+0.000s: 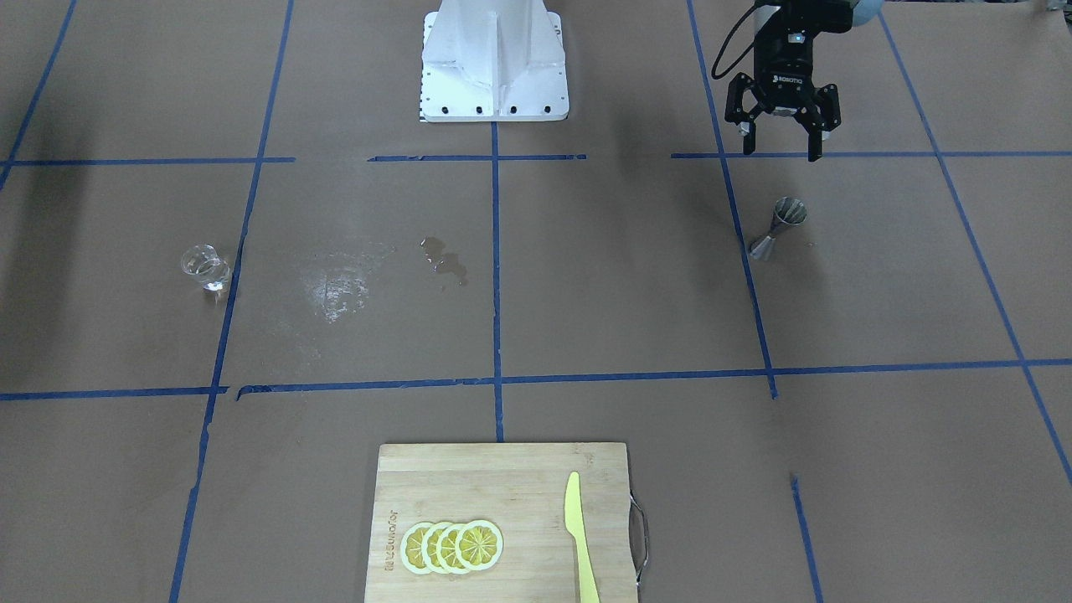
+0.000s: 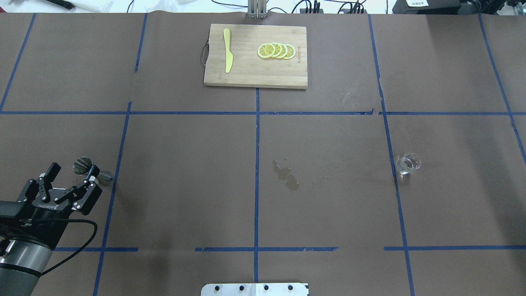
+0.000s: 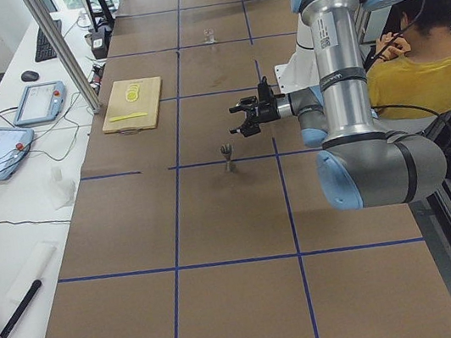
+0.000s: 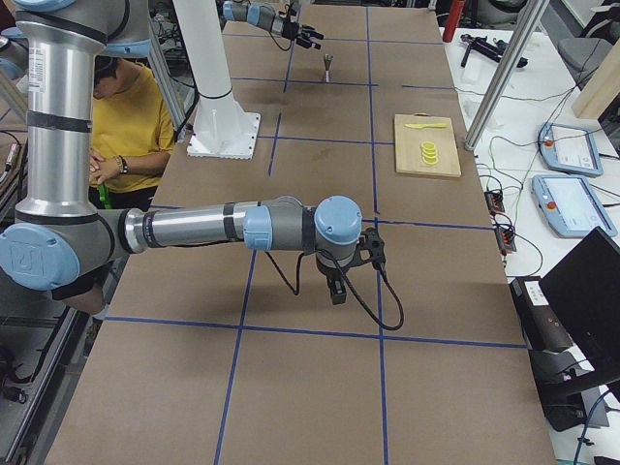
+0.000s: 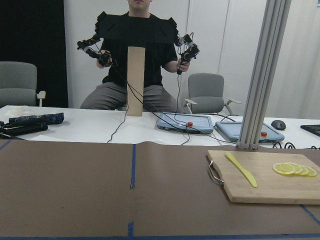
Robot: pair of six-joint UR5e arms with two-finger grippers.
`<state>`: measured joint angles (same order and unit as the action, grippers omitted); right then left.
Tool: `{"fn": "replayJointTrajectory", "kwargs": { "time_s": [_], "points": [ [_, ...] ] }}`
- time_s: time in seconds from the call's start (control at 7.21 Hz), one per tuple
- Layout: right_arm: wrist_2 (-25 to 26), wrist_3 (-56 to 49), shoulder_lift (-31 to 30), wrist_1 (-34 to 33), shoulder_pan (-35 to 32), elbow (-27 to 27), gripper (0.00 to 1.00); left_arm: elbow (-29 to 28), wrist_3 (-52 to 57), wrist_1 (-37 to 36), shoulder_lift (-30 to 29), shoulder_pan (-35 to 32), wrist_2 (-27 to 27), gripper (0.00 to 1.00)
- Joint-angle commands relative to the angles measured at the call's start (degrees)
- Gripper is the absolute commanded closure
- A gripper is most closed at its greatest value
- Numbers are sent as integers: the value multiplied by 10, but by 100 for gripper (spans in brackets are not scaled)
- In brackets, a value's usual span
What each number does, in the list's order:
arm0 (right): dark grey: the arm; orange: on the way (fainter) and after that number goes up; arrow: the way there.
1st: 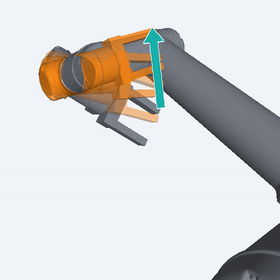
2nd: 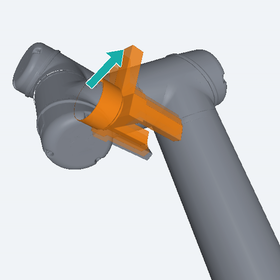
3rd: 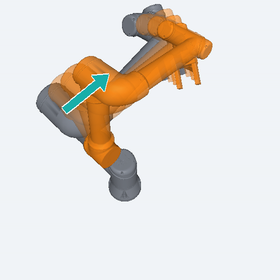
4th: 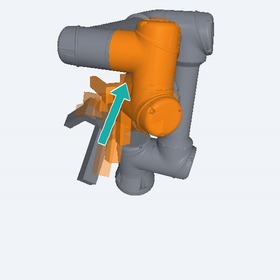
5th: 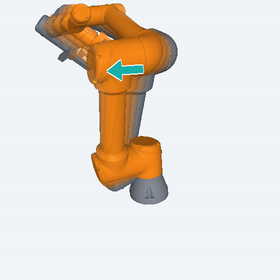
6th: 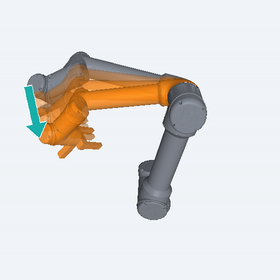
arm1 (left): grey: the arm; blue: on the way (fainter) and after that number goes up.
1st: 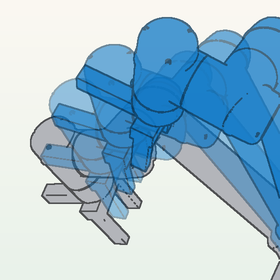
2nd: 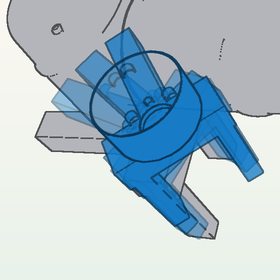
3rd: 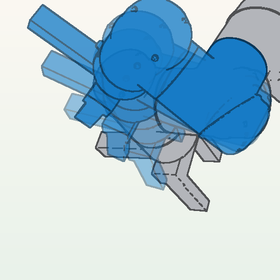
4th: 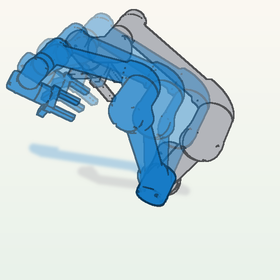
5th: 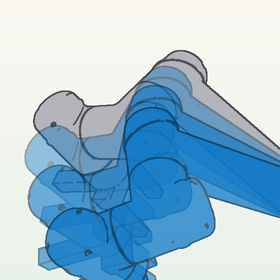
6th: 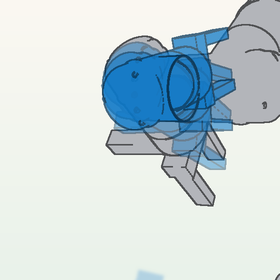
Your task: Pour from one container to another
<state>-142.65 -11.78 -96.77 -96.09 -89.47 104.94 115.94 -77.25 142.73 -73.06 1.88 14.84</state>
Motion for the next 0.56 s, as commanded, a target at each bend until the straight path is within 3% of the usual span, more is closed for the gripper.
{"fn": "replayJointTrajectory", "kwargs": {
  "time_s": [0.0, 0.42],
  "points": [
    [0, 0, 0, 0, 0, 0, 0, -46, -3, 27, 0, 12, -20, 1],
    [0, -1, 0, 0, 0, 1, 0, -96, -3, 56, -1, 18, -33, 1]
  ]
}}
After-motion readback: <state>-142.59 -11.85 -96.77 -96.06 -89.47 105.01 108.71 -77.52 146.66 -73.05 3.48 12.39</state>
